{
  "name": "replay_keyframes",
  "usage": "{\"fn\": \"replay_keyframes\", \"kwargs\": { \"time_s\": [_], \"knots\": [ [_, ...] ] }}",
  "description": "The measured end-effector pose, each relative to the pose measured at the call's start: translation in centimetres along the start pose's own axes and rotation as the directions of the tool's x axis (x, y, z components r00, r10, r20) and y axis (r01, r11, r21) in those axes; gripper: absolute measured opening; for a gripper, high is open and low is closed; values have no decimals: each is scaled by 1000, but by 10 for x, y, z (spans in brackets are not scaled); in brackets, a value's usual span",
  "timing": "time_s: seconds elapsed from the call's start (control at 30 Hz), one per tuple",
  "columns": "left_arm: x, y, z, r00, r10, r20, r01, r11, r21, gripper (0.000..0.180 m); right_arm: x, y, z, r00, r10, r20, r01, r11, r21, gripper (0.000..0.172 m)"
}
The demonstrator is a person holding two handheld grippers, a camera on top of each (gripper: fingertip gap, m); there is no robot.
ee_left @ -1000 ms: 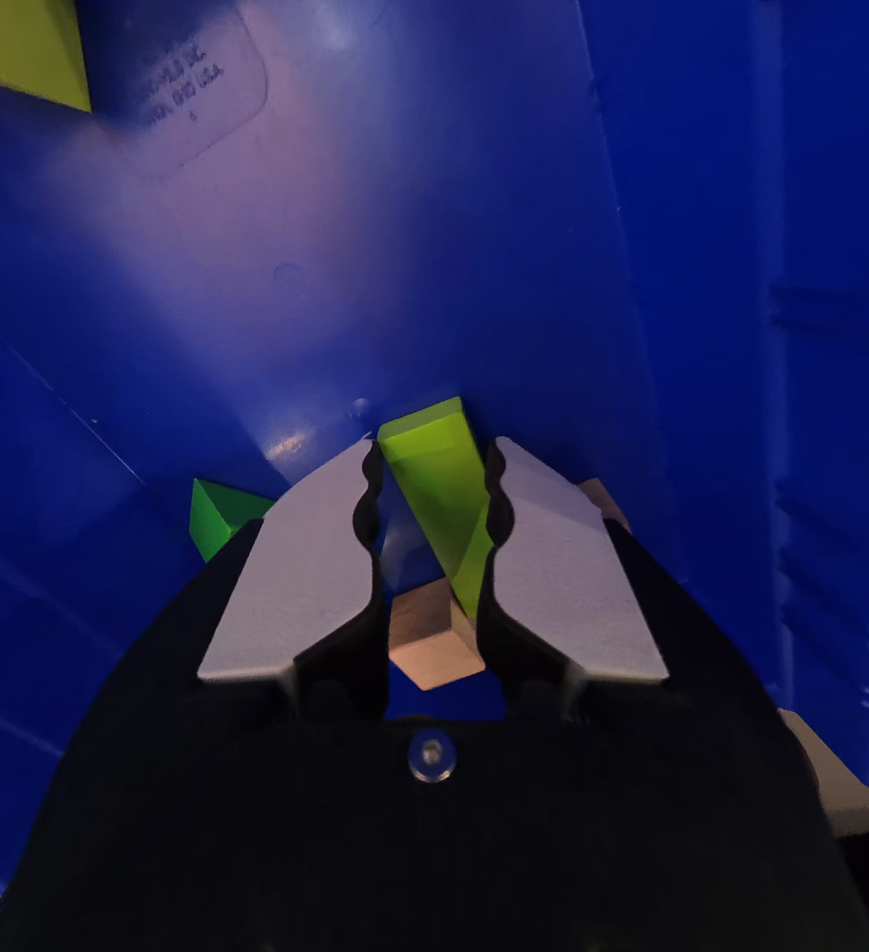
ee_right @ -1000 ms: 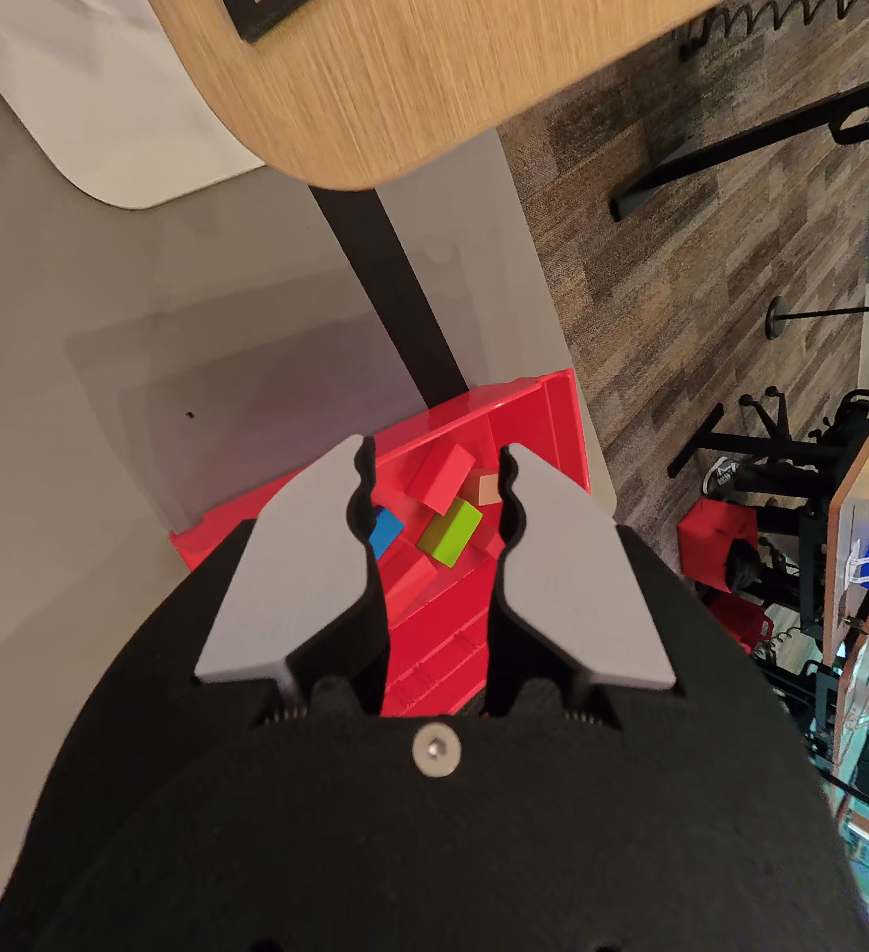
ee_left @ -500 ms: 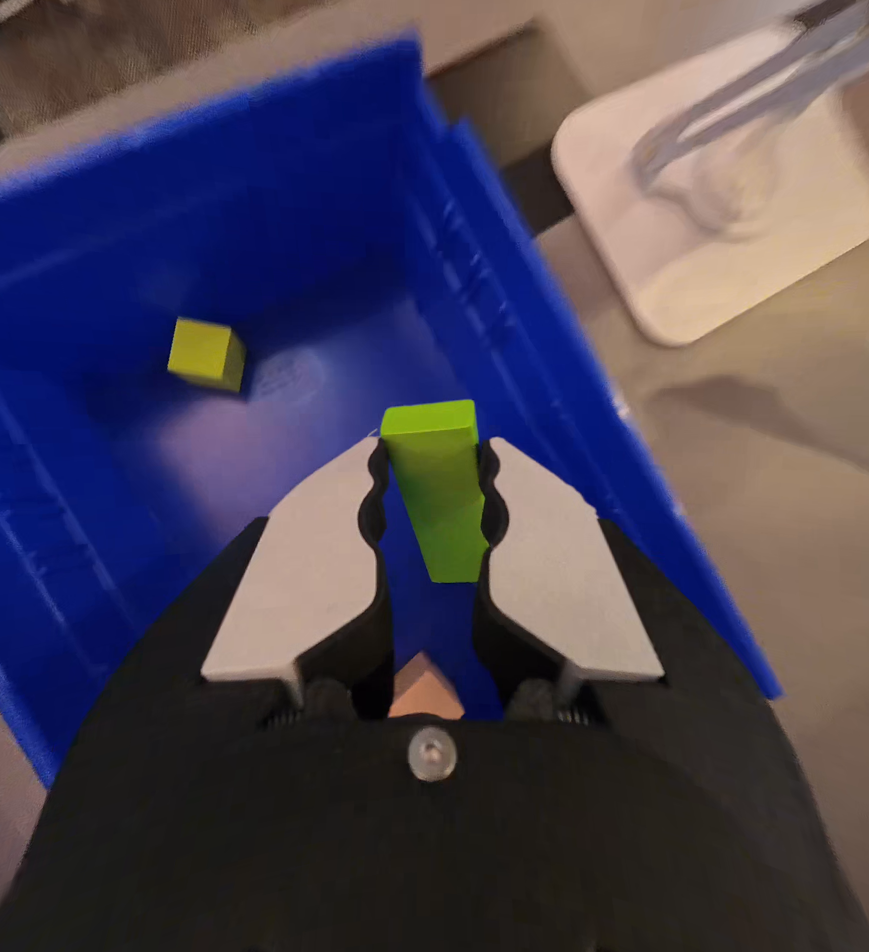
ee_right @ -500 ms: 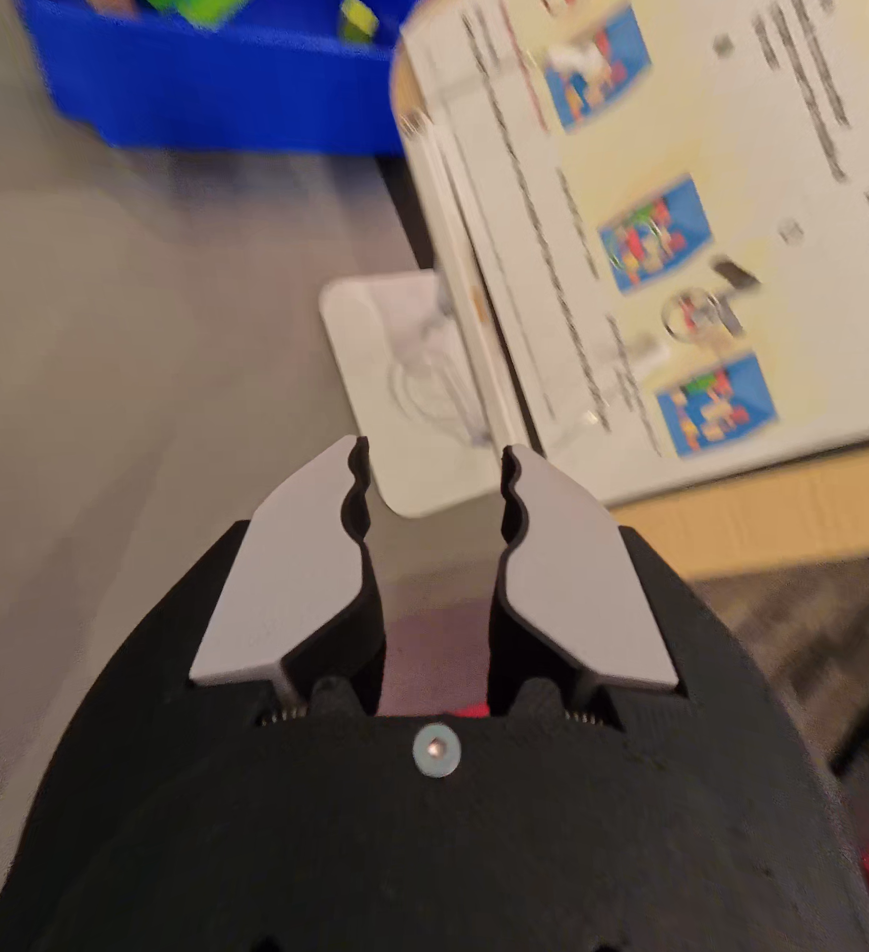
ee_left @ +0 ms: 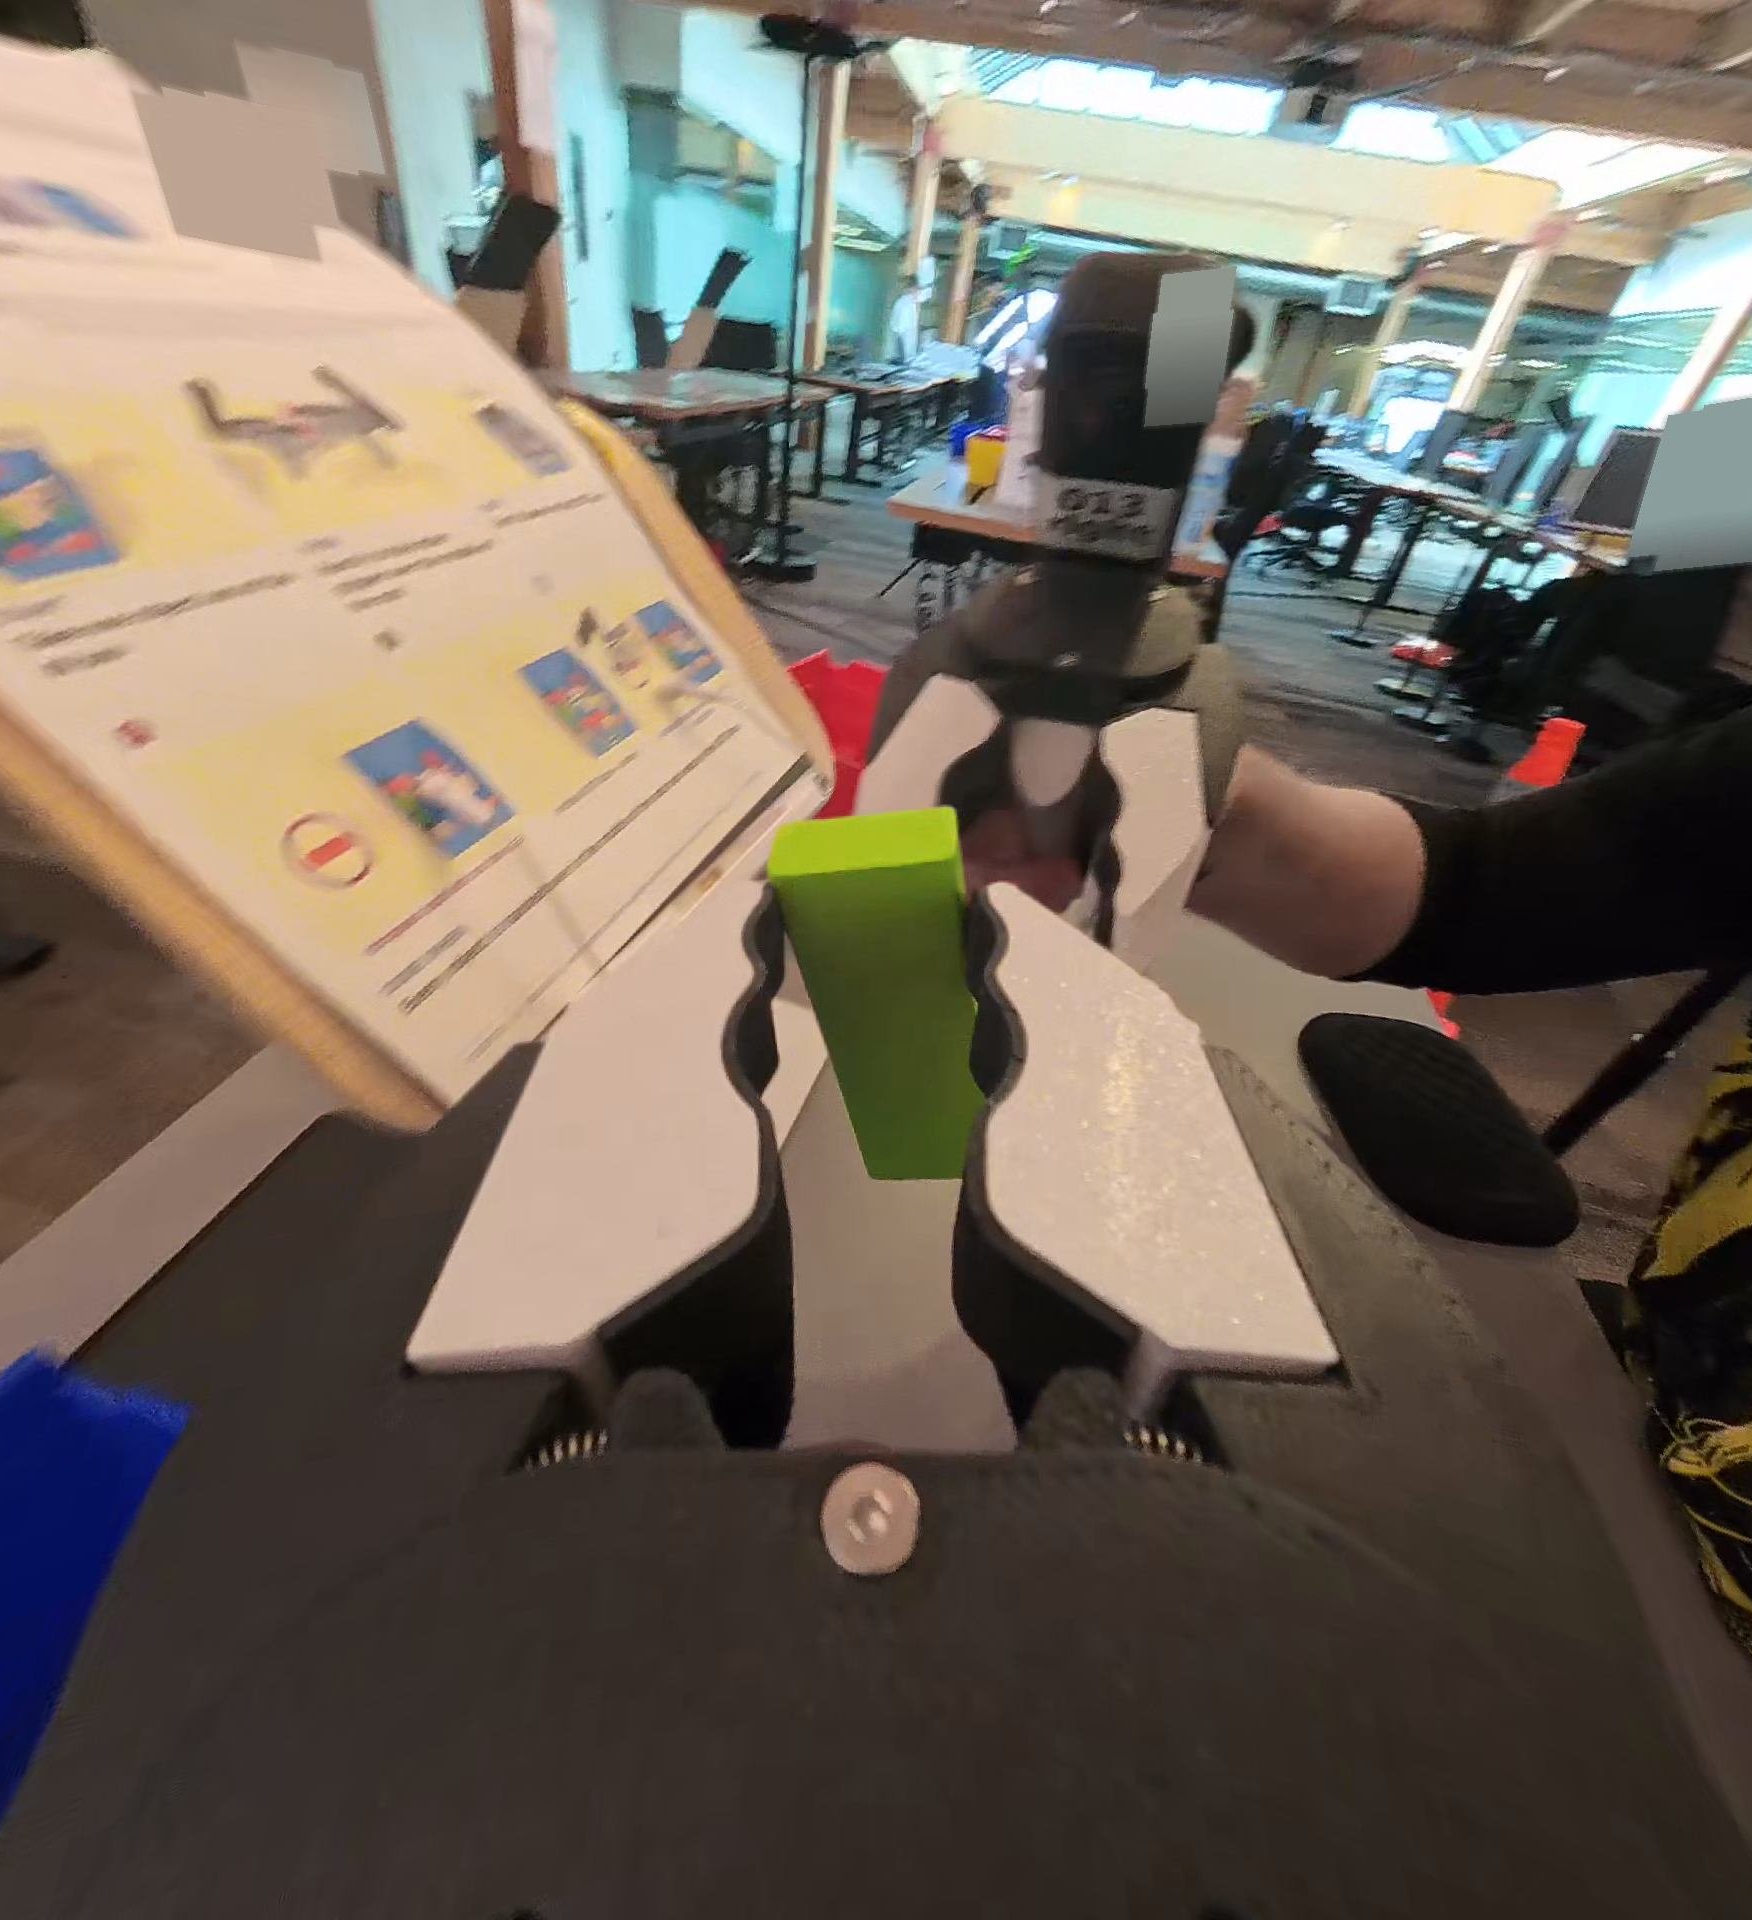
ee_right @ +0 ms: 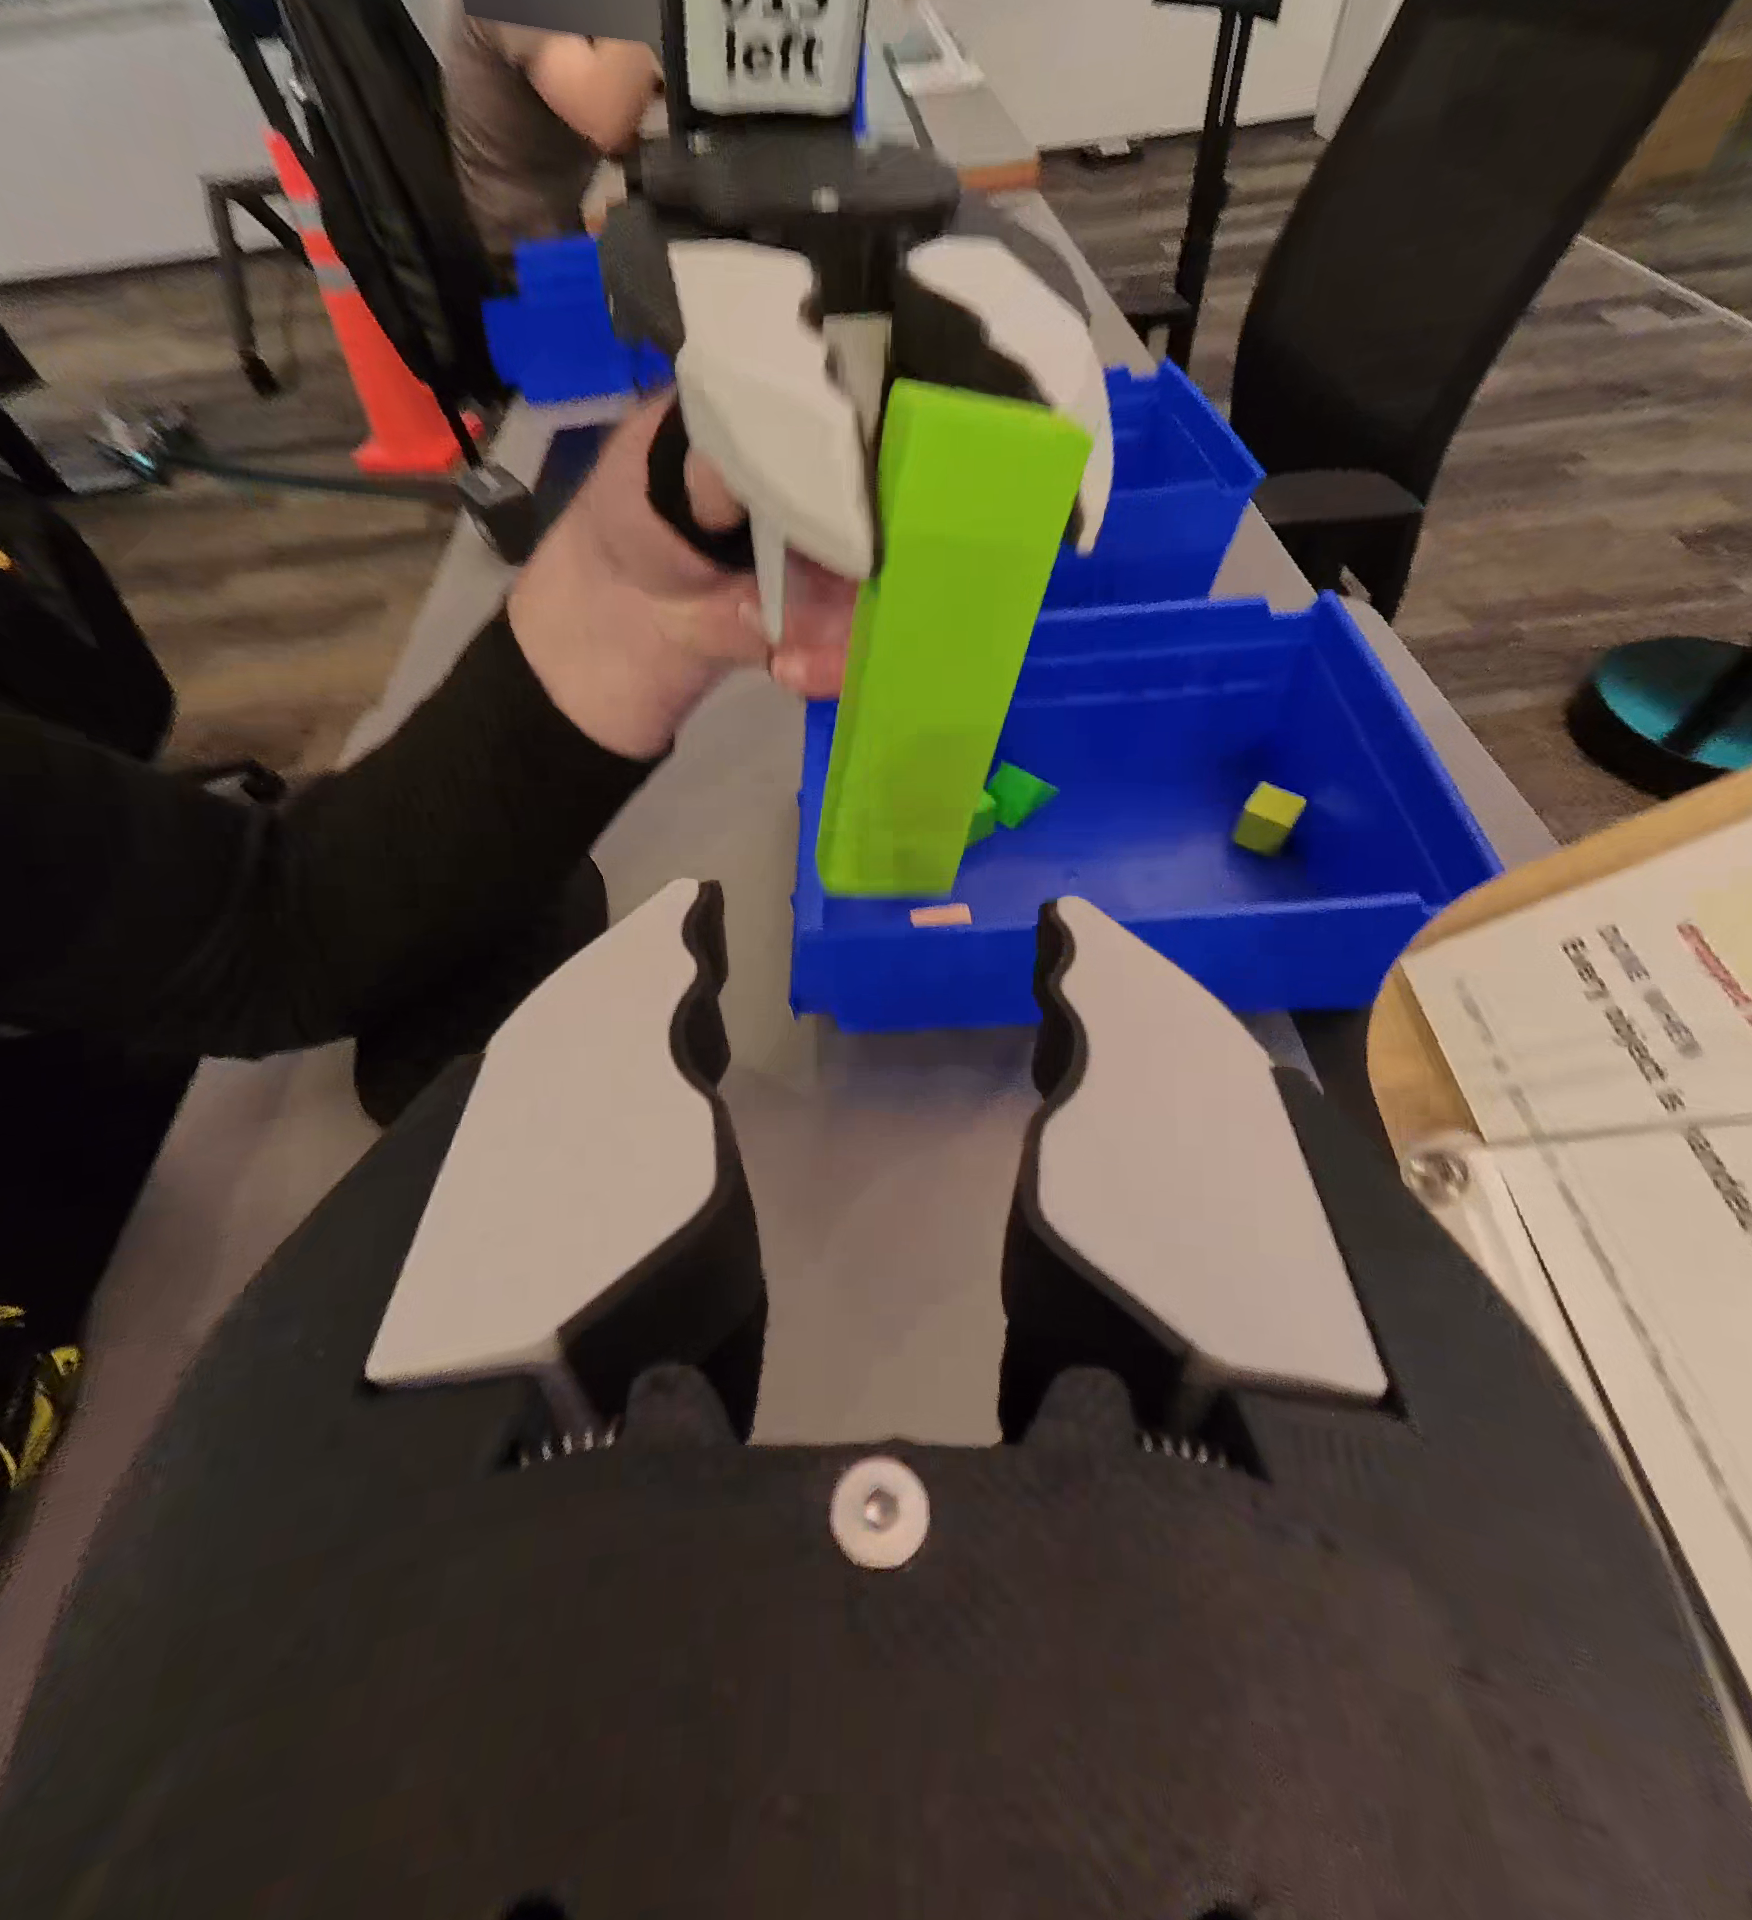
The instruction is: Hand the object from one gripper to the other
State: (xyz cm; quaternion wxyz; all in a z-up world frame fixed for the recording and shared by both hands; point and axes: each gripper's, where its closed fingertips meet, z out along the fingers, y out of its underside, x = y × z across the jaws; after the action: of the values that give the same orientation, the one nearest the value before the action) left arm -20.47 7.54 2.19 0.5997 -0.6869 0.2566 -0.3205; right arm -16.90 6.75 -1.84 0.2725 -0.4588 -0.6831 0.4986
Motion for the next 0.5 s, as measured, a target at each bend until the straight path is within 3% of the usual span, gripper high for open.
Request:
{"fn": "replay_keyframes", "kwargs": {
  "time_s": [0.03,0.23,0.33,0.5],
  "knots": [
    [6,-2,7,999,9,-31,-9,1000,10,34,0,-4,2,1000,7,12,-7,1000,17,52],
    [26,-10,29,994,33,-108,-28,999,46,34,-1,-10,3,998,27,50,-29,999,40,45],
    [27,-10,32,993,35,-111,-30,998,46,34,-7,-14,1,995,27,93,-33,998,61,31],
    [31,-13,33,992,41,-123,-33,997,67,34,-9,-16,-4,996,15,92,-21,997,73,31]
  ]
}}
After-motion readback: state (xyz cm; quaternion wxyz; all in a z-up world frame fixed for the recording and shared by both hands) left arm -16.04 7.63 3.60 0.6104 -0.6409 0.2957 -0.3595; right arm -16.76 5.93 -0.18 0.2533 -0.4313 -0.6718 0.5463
